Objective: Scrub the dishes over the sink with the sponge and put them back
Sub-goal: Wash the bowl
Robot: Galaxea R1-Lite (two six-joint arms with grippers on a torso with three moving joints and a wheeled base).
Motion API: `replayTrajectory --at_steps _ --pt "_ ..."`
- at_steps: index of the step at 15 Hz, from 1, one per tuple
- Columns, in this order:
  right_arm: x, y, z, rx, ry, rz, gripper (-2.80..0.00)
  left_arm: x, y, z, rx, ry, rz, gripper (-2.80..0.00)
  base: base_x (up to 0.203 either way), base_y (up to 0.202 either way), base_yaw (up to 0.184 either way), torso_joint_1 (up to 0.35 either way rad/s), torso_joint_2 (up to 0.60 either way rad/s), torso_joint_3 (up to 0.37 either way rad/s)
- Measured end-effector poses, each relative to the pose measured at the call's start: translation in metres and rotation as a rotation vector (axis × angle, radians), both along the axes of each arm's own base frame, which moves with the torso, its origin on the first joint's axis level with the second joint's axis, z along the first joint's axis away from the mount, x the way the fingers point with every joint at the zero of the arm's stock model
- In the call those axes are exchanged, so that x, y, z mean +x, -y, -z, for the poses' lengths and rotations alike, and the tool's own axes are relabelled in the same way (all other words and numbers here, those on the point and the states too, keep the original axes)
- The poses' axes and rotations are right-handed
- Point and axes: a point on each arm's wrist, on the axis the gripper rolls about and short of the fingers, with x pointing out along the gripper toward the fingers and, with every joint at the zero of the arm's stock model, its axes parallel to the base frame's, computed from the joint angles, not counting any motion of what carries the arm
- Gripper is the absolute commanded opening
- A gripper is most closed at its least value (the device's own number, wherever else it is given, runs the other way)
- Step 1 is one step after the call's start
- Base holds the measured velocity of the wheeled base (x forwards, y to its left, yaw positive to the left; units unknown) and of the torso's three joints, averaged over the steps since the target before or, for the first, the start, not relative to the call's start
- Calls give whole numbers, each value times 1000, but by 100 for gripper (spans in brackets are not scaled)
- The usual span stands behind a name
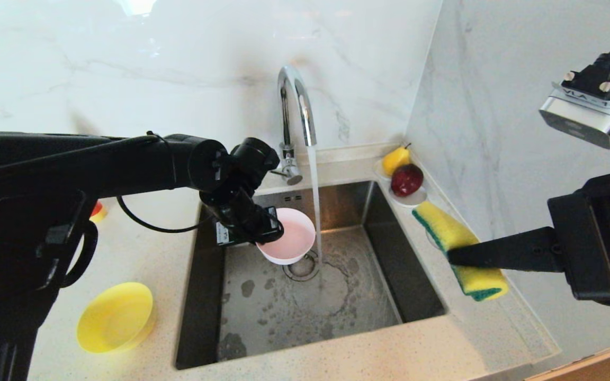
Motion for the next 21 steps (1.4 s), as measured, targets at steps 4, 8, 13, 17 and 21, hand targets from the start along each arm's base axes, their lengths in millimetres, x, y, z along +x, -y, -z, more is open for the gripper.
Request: replayTrajectory --at_steps 4,8,13,17,21 --pt "0 0 0 2 1 -1 -280 7 15 14 -32 19 -3 -280 0 0 0 0 0 0" --pt "-2 2 -2 9 7 -1 -280 19 25 26 -85 76 -32 -280 0 0 0 0 0 0" --pt "-3 4 -3 13 10 -1 -280 32 32 44 -118 106 -54 -280 0 0 0 0 0 0" --pt "-4 4 -3 14 11 -1 -280 33 33 51 -111 89 -58 -280 0 0 0 0 0 0" --pt "-4 4 -3 12 10 -1 -280 28 34 53 -98 56 -57 -280 0 0 0 0 0 0"
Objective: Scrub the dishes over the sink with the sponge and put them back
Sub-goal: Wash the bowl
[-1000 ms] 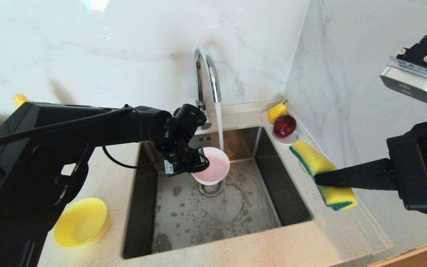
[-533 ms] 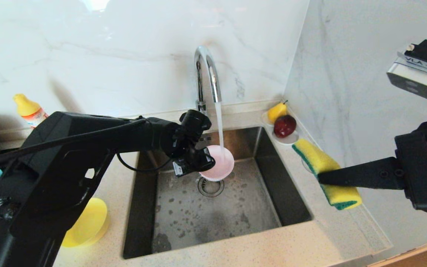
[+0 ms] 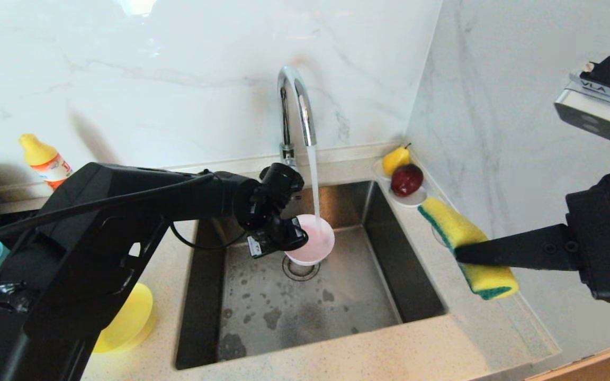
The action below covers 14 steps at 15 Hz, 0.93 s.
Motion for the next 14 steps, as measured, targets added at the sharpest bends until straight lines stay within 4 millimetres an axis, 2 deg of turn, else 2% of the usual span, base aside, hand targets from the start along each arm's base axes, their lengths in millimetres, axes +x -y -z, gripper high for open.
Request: replayTrajectory --at_steps 4,6,8,11,14 --pt "0 0 2 -7 -5 1 -280 -5 4 -1 1 -20 10 -280 0 0 0 0 0 0" --pt "0 0 2 -7 -6 2 -280 -10 1 -9 10 -24 9 -280 0 0 0 0 0 0" --pt "0 1 2 -6 -5 2 -280 -16 -6 -29 15 2 -4 -280 0 0 0 0 0 0" --pt "0 1 2 -7 -4 6 -280 -31 -34 -70 77 81 -87 -280 0 0 0 0 0 0" --pt "1 1 5 -15 -9 13 -280 -56 -64 -110 114 168 -142 -280 0 0 0 0 0 0"
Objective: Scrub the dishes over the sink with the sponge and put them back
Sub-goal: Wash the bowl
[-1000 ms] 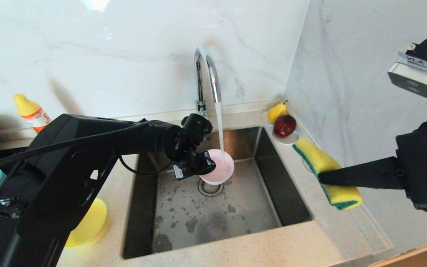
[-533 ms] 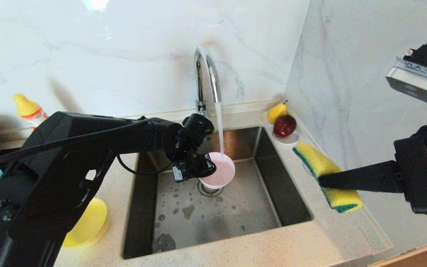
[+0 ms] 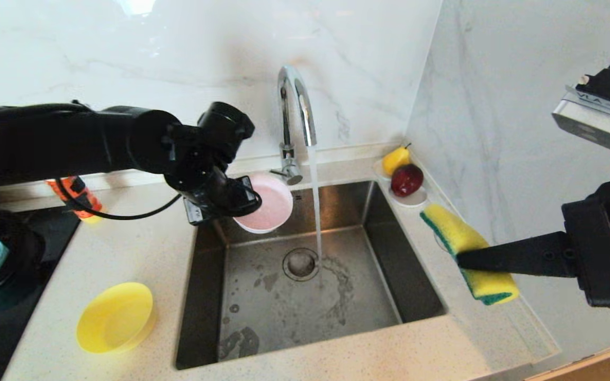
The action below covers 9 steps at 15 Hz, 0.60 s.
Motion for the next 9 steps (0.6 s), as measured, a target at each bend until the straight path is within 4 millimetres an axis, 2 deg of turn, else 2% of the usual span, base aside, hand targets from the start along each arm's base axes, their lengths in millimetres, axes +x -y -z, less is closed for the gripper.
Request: replayTrajectory --at_steps 3,5,7,9 --pt "0 0 3 -9 -7 4 -280 -29 -24 -41 30 145 -10 -280 0 0 0 0 0 0" --pt "0 0 5 -12 -14 6 -280 -41 -39 -69 71 306 -20 -280 0 0 0 0 0 0" --pt "0 0 6 -18 -17 5 -280 -49 -48 -88 96 442 -20 -280 0 0 0 0 0 0" --pt "1 0 8 -22 -21 4 -280 -54 -54 -99 99 556 -23 -280 0 0 0 0 0 0"
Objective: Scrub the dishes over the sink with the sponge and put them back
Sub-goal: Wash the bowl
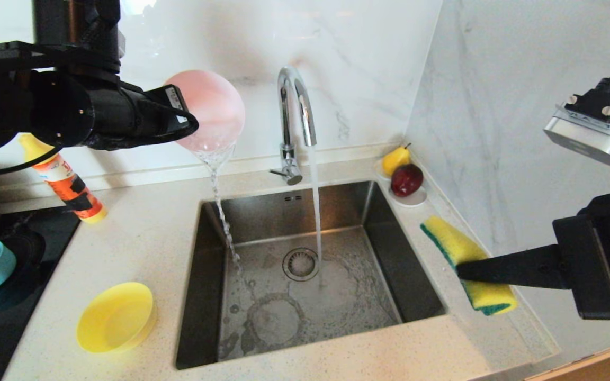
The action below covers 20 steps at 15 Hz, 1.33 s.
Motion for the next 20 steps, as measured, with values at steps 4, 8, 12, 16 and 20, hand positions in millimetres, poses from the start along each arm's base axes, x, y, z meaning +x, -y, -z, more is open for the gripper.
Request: replayTrajectory --at_steps 4,8,12,16,20 --pt "0 0 3 -7 -8 -2 -280 -5 -5 -5 43 201 15 -280 0 0 0 0 0 0" --pt "2 -3 6 -16 -21 -10 -280 -20 -9 -12 135 451 82 -280 0 0 0 0 0 0" --pt "1 -3 6 -16 -23 -13 -280 -45 -17 -24 127 566 146 -280 0 0 0 0 0 0" --pt "0 -2 6 -13 -21 -13 -280 -64 -23 -26 142 646 197 -280 0 0 0 0 0 0" --pt "0 -1 4 -10 -16 -15 -280 -72 -26 -18 157 586 235 -280 0 0 0 0 0 0"
